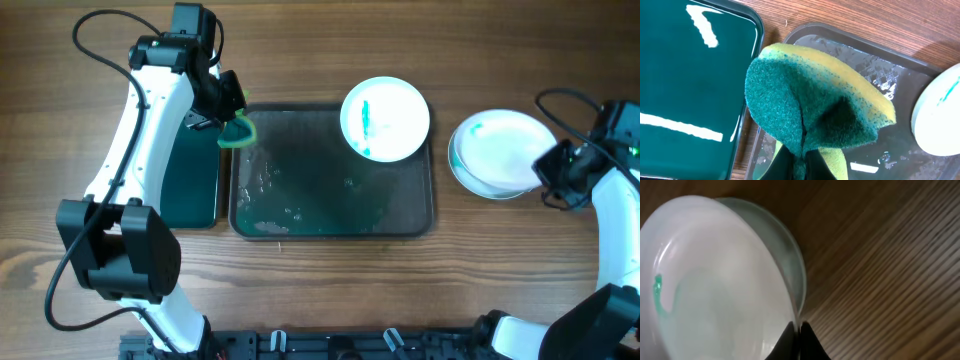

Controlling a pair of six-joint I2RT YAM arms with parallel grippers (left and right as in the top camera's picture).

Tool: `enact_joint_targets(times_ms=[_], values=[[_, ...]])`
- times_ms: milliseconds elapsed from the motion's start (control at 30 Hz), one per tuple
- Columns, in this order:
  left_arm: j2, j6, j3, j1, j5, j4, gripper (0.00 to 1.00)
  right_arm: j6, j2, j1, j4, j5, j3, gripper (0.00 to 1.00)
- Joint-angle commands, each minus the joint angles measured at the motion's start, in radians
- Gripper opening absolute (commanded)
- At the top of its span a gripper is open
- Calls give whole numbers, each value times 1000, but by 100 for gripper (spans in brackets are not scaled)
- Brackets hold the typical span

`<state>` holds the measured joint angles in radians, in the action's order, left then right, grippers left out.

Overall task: Clean dirty plates on tray and stack at the side
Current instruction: 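Move the right gripper to the third plate and drag it onto the tray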

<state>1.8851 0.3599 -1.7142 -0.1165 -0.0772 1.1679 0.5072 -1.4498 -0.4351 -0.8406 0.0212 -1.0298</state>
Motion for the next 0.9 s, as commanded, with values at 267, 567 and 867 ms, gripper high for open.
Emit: enact_joint_targets(times_ms=[267, 567, 867], values=[[11, -12, -5, -6, -9, 0, 4, -63, -56, 17, 222, -20, 139, 16], [12, -12, -5, -6, -13, 0, 4, -194, -56, 98, 200, 277, -37, 48], [12, -12, -5, -6, -13, 0, 4, -195, -208, 463, 193, 129, -241, 52]])
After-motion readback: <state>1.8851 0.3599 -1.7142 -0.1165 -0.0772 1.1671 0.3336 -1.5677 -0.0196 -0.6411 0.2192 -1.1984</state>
